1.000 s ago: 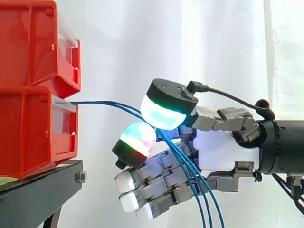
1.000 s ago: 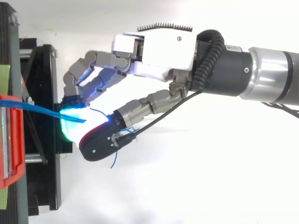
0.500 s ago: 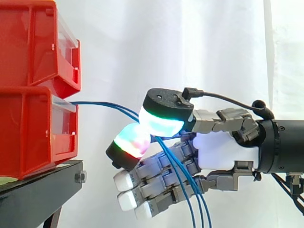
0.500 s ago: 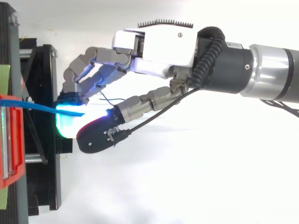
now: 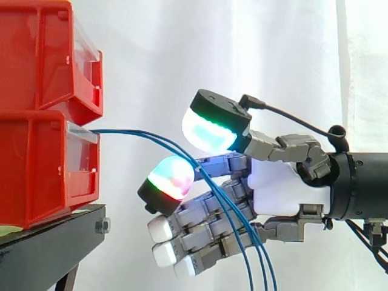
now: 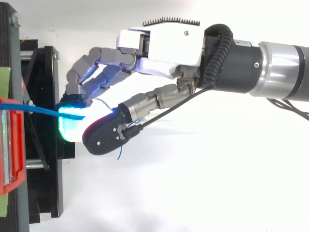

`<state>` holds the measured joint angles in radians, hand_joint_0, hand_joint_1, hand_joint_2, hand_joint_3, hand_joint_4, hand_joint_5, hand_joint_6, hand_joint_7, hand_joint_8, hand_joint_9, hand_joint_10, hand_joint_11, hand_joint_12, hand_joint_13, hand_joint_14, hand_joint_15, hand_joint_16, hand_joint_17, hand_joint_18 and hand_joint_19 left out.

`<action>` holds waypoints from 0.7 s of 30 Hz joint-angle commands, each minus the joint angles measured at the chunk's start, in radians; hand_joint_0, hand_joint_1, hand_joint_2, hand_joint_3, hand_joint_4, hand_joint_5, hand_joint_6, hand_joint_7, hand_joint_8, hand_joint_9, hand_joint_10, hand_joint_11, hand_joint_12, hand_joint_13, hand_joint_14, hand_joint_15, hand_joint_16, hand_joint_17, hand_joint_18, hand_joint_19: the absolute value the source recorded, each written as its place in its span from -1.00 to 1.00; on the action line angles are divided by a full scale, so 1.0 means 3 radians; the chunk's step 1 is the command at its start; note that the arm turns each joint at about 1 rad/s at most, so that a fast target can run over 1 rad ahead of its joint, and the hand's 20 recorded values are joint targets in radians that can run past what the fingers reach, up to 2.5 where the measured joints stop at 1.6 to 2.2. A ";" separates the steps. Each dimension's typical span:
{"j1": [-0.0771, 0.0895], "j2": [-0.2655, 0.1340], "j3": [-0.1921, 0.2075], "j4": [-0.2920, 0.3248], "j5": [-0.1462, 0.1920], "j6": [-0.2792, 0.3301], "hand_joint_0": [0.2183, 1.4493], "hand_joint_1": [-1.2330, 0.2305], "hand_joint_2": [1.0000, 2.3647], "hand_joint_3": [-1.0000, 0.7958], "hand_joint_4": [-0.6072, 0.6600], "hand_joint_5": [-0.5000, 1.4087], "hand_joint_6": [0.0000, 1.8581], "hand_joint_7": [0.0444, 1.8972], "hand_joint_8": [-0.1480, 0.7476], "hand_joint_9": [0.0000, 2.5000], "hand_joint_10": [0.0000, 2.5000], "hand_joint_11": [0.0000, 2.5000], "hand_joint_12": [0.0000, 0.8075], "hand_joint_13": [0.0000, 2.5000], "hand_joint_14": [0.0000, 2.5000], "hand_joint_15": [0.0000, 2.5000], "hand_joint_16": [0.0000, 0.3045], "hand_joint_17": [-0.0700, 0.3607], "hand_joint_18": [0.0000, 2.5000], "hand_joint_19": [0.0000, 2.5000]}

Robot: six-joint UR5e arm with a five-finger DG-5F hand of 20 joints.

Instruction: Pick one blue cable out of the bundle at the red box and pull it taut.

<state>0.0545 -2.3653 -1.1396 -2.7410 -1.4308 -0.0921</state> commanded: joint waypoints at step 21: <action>-0.0023 0.0097 0.0005 -0.0118 -0.0011 -0.0005 -0.13 -0.59 -0.99 -0.31 0.00 -0.68 -0.01 -0.30 0.04 -0.49 -0.99 -0.60 -0.07 -0.55 -0.99 -0.71 -0.67 -0.14 -0.61 -0.73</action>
<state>0.0481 -2.3456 -1.1384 -2.7657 -1.4332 -0.0917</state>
